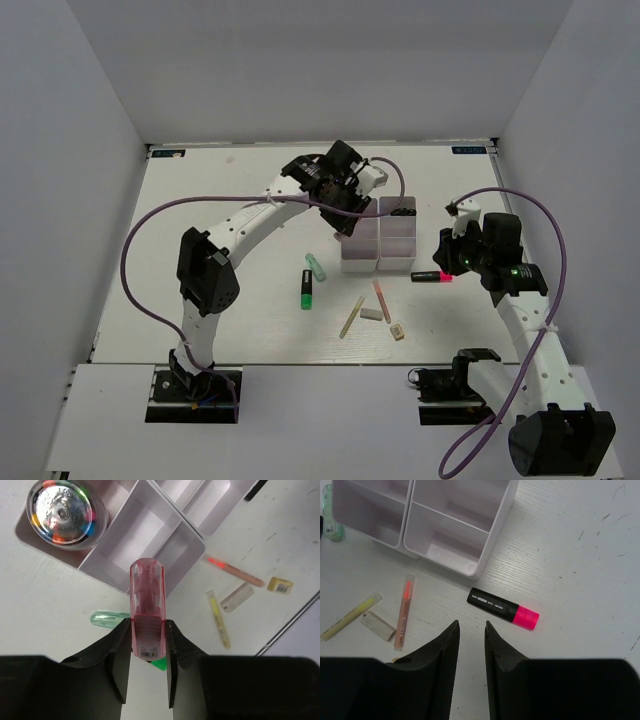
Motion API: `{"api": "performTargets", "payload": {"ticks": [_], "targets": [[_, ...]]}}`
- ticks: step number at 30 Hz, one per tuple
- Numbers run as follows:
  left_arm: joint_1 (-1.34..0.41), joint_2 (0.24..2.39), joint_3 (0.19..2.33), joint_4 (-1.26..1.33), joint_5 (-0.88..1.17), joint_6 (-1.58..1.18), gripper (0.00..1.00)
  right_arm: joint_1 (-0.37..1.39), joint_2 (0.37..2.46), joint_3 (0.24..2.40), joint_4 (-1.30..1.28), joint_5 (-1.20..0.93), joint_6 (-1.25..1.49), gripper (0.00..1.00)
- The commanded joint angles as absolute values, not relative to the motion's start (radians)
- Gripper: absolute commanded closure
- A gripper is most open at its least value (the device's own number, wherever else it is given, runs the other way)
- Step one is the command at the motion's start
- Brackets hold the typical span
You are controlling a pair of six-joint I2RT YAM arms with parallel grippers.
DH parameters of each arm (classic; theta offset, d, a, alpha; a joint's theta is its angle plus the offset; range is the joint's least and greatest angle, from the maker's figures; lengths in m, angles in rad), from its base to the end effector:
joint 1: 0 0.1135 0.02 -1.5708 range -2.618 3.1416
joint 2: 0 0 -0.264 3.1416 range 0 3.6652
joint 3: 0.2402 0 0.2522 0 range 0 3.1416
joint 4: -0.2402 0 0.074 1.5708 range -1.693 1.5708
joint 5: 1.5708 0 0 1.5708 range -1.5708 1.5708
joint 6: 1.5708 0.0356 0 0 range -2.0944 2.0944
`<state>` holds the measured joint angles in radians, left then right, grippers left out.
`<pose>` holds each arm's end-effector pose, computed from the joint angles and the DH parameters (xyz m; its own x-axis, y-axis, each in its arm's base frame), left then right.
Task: Sort the stationery into containers
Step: Place the stationery in the storage box.
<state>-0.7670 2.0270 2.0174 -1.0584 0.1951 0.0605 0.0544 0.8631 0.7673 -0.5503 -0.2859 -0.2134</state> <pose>0.3079 -0.3064 0.3127 -0.5845 0.6458 -0.4913 0.7849 0.6036 -0.1404 0.1835 0.0200 0.2853 -0.5289 -0.2323 -0.8163 -0.3980 0.9174 -0.0031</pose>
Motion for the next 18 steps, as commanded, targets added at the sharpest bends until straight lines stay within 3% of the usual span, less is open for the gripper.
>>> {"api": "performTargets", "payload": {"ticks": [1, 18], "targets": [[-0.799, 1.997, 2.054, -1.049, 0.155, 0.211, 1.00, 0.057, 0.858, 0.764, -0.525, -0.275, -0.215, 0.70], [-0.923, 2.069, 1.999, -0.894, -0.222, 0.400, 1.00, 0.055, 0.868, 0.764, -0.526, -0.265, -0.218, 0.70]]}}
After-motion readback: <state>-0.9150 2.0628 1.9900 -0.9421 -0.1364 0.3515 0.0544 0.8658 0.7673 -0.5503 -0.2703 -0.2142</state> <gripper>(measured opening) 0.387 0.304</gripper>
